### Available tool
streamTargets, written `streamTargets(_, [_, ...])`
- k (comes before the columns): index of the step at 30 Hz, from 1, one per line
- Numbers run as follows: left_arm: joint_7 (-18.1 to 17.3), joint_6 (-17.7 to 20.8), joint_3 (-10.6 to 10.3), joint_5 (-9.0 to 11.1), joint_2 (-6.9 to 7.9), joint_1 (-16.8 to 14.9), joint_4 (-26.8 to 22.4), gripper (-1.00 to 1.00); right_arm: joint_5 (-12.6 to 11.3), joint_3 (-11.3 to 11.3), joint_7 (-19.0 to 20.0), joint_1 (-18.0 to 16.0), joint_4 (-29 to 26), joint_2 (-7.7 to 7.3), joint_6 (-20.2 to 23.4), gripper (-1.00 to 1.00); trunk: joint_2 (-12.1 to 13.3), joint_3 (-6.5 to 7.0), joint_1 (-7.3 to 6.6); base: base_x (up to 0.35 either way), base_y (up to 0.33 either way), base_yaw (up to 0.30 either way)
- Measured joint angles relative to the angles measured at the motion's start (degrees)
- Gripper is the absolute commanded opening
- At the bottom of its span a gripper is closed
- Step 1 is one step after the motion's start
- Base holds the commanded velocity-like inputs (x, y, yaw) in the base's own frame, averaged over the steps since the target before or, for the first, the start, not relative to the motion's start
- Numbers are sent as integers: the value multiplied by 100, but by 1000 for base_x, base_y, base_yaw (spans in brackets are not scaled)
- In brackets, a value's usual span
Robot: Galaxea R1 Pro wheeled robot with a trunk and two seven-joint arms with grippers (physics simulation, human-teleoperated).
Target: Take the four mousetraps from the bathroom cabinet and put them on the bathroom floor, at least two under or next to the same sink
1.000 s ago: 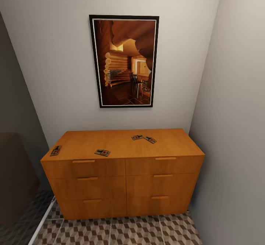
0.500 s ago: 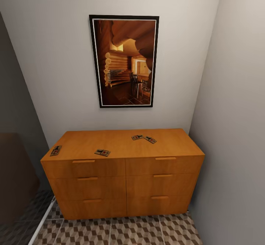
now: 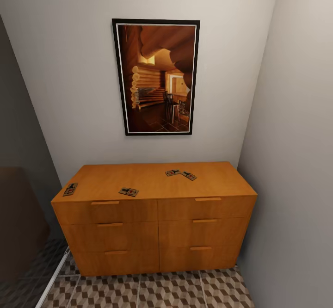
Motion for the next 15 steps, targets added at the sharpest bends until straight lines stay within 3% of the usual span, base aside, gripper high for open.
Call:
streamTargets(4, [-15,40,-13,-12,-10,0,-131,100,0,-2,14,-4,-144,-49,40,100,0,0,0,0,0,0])
streamTargets(8, [-21,243,-25,-31,-57,-1,-541,100,-3,-4,29,-26,-630,-120,235,100,0,1,0,0,0,0])
streamTargets(11, [-22,684,-32,-39,-101,-1,-1006,100,-16,-17,34,-37,-1199,-161,692,100,1,2,0,0,0,0])
streamTargets(15, [-24,1644,-36,-40,-137,-1,-1852,100,-48,-50,55,-41,-2195,-212,1749,100,1,2,0,0,0,0])
